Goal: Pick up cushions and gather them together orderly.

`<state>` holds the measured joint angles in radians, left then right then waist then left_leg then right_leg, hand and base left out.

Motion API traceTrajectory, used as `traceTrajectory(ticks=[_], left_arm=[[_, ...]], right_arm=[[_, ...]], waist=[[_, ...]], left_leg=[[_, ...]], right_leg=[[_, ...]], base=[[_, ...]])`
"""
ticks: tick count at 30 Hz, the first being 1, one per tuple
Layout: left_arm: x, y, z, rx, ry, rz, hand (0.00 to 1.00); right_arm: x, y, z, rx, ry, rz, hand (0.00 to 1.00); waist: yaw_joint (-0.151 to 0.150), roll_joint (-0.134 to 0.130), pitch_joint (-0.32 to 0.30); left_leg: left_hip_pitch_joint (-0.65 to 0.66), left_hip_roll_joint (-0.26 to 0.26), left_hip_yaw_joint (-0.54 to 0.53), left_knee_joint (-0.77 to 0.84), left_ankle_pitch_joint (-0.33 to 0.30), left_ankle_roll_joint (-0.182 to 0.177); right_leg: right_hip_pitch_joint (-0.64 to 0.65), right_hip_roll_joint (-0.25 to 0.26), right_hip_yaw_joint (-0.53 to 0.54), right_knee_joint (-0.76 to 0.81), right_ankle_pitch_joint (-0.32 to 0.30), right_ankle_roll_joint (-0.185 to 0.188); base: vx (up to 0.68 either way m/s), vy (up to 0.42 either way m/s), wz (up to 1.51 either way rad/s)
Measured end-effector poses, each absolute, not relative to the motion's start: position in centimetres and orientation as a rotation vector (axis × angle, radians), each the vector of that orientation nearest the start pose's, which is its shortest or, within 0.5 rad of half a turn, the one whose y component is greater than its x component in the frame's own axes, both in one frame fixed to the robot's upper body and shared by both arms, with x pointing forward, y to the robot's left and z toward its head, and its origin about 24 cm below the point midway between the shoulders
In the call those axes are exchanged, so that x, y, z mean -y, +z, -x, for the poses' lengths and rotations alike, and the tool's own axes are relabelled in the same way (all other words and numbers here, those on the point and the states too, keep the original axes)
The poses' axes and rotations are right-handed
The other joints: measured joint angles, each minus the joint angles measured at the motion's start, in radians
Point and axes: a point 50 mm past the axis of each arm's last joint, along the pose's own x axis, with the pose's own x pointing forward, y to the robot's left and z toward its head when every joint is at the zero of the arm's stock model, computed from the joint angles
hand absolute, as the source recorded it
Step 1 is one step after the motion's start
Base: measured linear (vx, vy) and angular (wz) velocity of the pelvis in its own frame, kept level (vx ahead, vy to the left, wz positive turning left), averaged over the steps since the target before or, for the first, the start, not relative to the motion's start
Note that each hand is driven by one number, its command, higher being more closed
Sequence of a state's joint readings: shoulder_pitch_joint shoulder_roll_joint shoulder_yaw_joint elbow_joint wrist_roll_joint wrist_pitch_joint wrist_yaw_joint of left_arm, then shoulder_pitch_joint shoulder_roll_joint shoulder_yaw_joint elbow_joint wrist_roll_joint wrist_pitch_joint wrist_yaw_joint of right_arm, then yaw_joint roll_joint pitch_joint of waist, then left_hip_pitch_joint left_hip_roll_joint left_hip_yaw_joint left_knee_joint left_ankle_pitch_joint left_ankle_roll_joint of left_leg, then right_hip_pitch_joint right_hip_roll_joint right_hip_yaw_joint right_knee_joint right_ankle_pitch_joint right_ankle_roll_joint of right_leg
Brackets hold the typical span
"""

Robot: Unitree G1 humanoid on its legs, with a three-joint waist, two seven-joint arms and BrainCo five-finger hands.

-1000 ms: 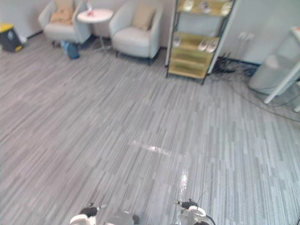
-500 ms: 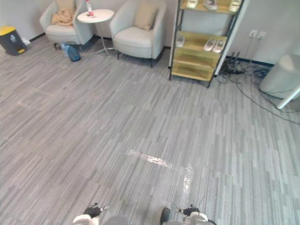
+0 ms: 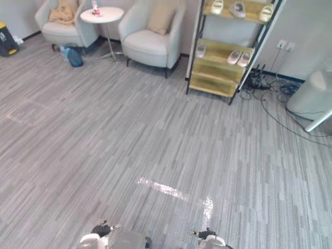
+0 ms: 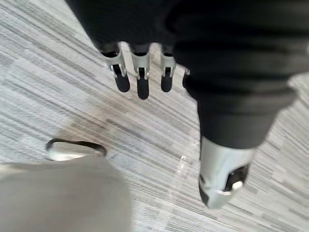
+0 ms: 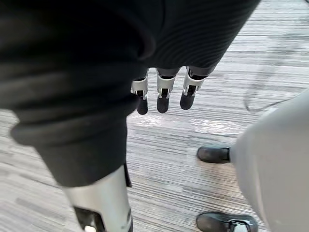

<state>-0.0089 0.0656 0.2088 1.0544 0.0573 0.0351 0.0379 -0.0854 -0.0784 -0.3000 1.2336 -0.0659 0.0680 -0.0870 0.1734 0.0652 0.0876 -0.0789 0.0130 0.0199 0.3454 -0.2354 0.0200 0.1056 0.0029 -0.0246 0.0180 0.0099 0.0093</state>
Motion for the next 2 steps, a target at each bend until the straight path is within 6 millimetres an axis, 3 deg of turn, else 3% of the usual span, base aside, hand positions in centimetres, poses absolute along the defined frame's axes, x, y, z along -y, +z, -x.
traceTrajectory(ticks=[2], left_arm=[[-20.03,-15.42,-12.56,-1.072,0.223,-0.019,0.00]], right_arm=[[20.59,-16.31,-11.22,-1.210,-0.316,-0.011,0.00]], waist=[[-0.004,-0.001,-0.004]], left_leg=[[0.003,-0.009,0.000,-0.022,0.006,0.009]], right_leg=[[-0.003,-0.006,0.002,-0.009,0.000,0.000]], base=[[0.01,0.021,-0.01]])
